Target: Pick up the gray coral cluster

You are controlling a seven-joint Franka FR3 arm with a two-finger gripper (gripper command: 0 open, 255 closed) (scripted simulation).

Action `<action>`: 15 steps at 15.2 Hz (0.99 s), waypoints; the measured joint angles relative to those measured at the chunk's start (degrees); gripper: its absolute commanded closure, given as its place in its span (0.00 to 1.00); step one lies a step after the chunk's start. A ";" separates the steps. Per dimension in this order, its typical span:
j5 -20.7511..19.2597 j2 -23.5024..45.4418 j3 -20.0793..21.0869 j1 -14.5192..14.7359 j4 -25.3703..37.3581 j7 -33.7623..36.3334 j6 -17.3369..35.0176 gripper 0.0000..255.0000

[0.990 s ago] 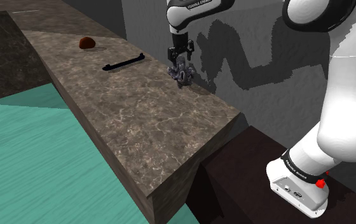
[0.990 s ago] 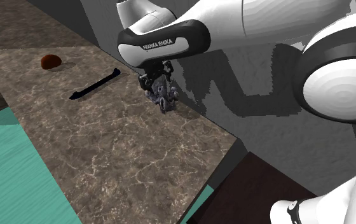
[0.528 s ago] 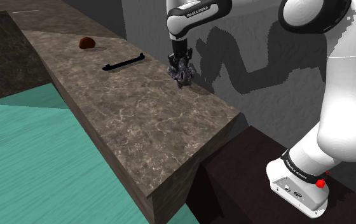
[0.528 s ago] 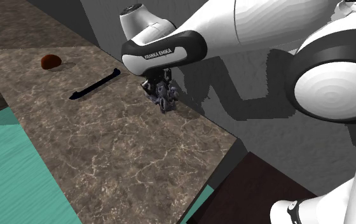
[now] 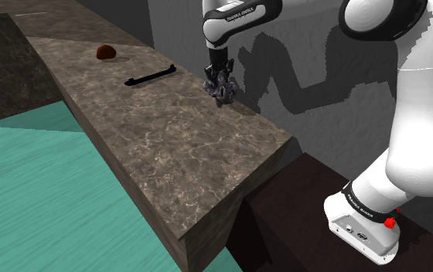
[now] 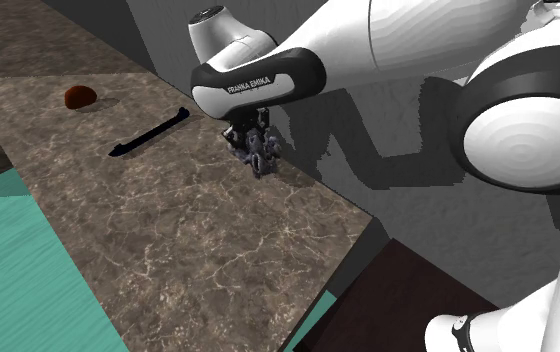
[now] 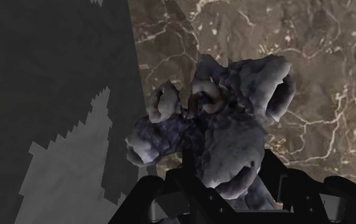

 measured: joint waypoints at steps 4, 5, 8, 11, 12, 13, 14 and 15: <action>0.13 -0.34 0.06 0.01 0.63 -0.20 -1.17 1.00; 0.19 -0.51 0.08 0.01 1.13 -0.33 -1.84 1.00; 0.33 -1.10 0.15 0.10 2.33 -0.53 -3.61 1.00; 0.53 -2.17 0.21 0.02 3.18 -0.93 -5.50 1.00; 0.58 -2.39 0.22 0.01 3.62 -1.05 -6.14 1.00; 0.62 -2.37 0.25 0.10 4.38 -1.10 -6.87 1.00; 0.65 -2.27 0.27 0.15 5.19 -1.18 -7.57 1.00; 0.71 -2.47 0.26 0.09 5.76 -1.41 -8.34 1.00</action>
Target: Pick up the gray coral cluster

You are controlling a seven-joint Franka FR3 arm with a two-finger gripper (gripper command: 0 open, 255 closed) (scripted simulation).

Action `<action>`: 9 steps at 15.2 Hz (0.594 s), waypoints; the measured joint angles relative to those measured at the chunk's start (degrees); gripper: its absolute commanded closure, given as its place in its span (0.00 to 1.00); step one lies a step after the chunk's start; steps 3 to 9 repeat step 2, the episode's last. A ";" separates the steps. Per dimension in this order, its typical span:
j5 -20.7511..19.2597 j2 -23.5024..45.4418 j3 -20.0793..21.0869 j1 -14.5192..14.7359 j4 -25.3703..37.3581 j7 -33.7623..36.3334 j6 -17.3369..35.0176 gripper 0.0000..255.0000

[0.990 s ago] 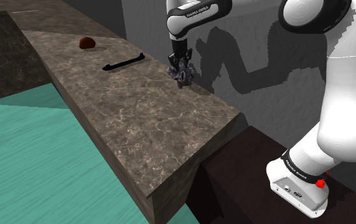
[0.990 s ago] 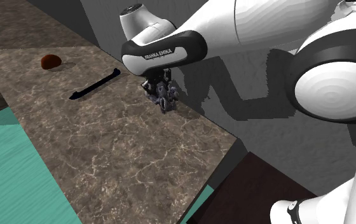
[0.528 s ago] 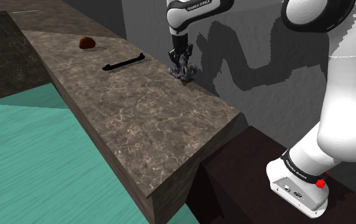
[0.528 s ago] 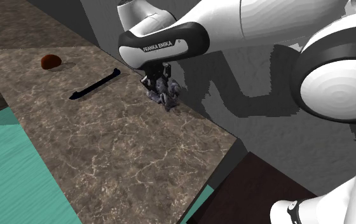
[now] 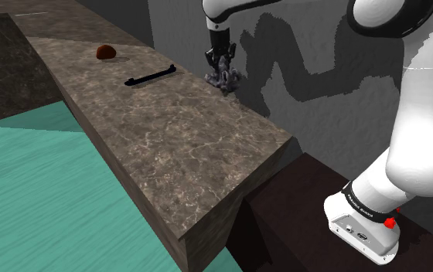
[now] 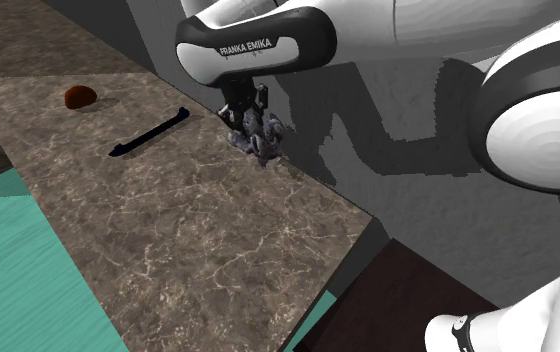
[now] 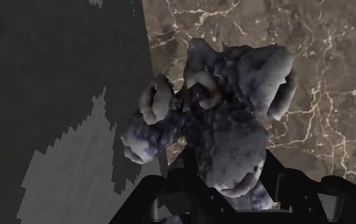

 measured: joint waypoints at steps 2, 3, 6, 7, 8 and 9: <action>0.07 -0.30 0.03 0.07 0.88 -0.10 -1.16 1.00; 0.07 -0.30 0.03 0.07 0.88 -0.10 -1.16 1.00; 0.07 -0.30 0.03 0.07 0.88 -0.10 -1.16 1.00; 0.07 -0.30 0.03 0.07 0.88 -0.10 -1.16 1.00; 0.07 -0.30 0.03 0.07 0.88 -0.10 -1.16 1.00; 0.07 -0.30 0.03 0.07 0.88 -0.10 -1.16 1.00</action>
